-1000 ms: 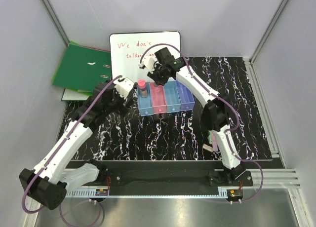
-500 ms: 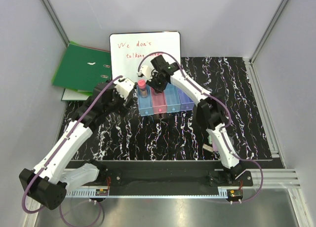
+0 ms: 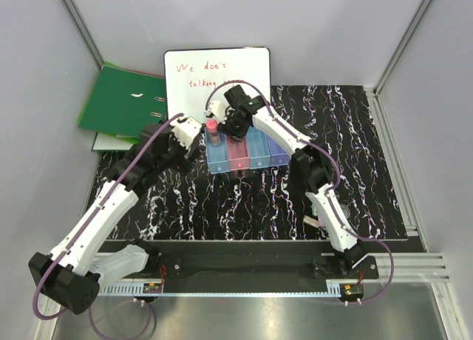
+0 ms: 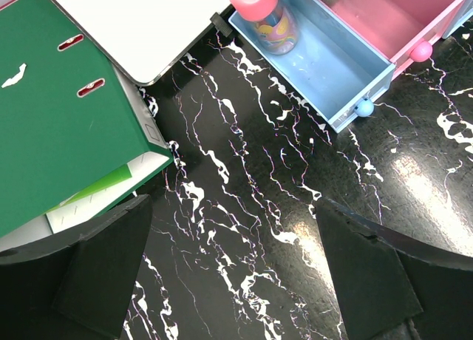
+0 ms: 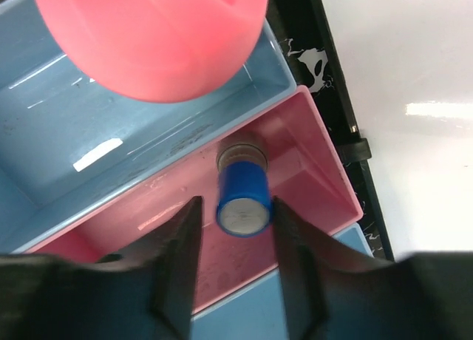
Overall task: Sort the stationery into containers
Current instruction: Place the stationery in the storage box, then pick up the stationery from the corner of the board.
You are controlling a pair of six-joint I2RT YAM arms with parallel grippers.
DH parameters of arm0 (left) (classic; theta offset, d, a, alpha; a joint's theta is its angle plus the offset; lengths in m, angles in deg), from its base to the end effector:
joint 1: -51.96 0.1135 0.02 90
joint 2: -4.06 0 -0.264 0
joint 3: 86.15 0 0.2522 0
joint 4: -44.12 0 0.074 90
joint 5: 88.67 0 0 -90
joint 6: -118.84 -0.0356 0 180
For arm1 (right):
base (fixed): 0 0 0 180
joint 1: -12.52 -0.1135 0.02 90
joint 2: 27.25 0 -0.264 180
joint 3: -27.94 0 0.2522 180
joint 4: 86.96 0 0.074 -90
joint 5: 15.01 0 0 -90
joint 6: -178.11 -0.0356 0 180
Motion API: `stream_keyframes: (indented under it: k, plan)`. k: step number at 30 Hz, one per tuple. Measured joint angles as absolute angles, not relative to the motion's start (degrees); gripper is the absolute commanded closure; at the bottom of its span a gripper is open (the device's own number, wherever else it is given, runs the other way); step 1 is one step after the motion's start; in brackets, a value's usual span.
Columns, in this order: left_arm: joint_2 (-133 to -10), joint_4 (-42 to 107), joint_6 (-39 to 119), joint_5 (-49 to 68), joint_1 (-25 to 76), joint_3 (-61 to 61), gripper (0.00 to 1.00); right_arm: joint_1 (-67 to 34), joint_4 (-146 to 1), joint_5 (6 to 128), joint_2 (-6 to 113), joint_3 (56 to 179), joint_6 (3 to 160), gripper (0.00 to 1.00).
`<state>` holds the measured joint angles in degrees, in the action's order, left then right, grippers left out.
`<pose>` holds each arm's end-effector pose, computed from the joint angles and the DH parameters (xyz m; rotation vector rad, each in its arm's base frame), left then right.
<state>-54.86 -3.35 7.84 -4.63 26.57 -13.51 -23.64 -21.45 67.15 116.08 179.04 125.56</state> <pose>0.2001 -0.0909 0.3386 0.7941 2.0055 0.0680 0.4331 0.3225 0.2129 -1.5819 2.0291 0.1679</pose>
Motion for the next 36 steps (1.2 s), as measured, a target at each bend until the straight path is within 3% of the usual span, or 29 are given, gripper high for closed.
stream_keyframes:
  k: [6,20,27,36]
  plan:
    - [-54.86,-3.35,7.87,-4.21,26.57,-13.51,0.01,-23.64,-21.56,68.4,116.1,179.04,125.74,0.35]
    - [-54.79,-3.46,7.56,-2.92,26.57,-13.51,0.01,-23.64,-22.33,71.26,113.13,178.89,125.69,0.34]
    - [-54.34,-4.31,4.13,0.64,26.57,-13.47,0.01,-23.64,-23.35,75.5,96.45,171.52,122.85,0.27]
    - [-60.91,-7.48,-4.09,6.13,16.89,-10.1,0.01,-19.64,-25.56,82.01,68.28,144.16,117.93,0.26]
